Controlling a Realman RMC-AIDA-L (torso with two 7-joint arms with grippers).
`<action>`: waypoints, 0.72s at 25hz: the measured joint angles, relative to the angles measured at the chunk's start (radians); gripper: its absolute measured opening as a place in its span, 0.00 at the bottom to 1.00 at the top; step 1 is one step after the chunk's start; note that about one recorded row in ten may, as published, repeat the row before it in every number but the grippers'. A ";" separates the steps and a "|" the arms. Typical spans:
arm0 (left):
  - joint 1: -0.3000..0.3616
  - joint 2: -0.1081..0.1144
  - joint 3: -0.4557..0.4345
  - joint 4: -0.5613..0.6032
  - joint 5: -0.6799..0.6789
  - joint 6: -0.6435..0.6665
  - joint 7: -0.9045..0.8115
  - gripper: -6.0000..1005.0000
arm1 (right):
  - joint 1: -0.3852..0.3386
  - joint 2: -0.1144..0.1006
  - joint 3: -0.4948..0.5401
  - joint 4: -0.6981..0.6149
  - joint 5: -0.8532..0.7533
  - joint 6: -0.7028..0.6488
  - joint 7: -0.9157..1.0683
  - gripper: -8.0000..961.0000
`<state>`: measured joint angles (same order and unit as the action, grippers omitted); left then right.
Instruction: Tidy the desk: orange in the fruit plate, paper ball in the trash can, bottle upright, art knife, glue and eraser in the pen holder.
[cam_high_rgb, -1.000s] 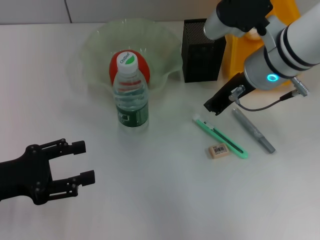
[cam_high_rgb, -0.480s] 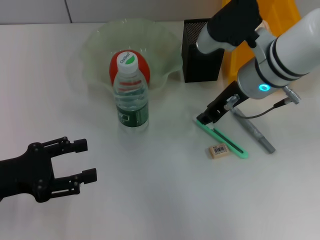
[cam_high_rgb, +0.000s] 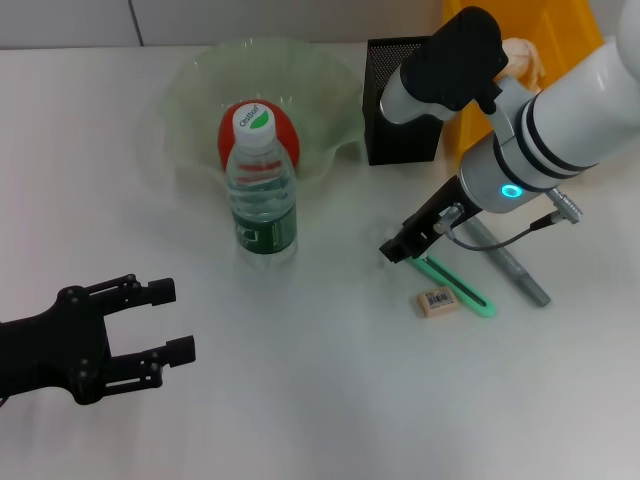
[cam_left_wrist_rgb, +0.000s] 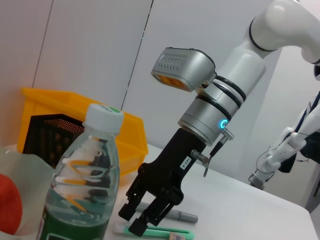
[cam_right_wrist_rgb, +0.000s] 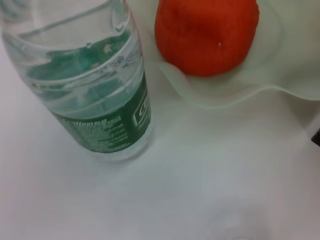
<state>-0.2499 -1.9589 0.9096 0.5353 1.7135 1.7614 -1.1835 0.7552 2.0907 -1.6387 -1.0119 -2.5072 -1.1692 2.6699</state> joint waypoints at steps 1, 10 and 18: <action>0.000 0.000 0.000 0.000 0.000 -0.003 0.000 0.78 | 0.000 0.000 -0.005 0.002 0.000 0.001 0.000 0.47; 0.002 -0.006 0.000 0.000 0.000 -0.020 0.001 0.78 | 0.015 0.000 -0.009 0.032 0.000 0.009 0.005 0.47; 0.004 -0.006 0.000 0.000 0.000 -0.020 0.001 0.78 | 0.020 0.000 -0.009 0.048 0.000 0.023 0.009 0.31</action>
<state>-0.2463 -1.9650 0.9096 0.5353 1.7135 1.7411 -1.1826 0.7749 2.0908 -1.6474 -0.9641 -2.5072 -1.1460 2.6784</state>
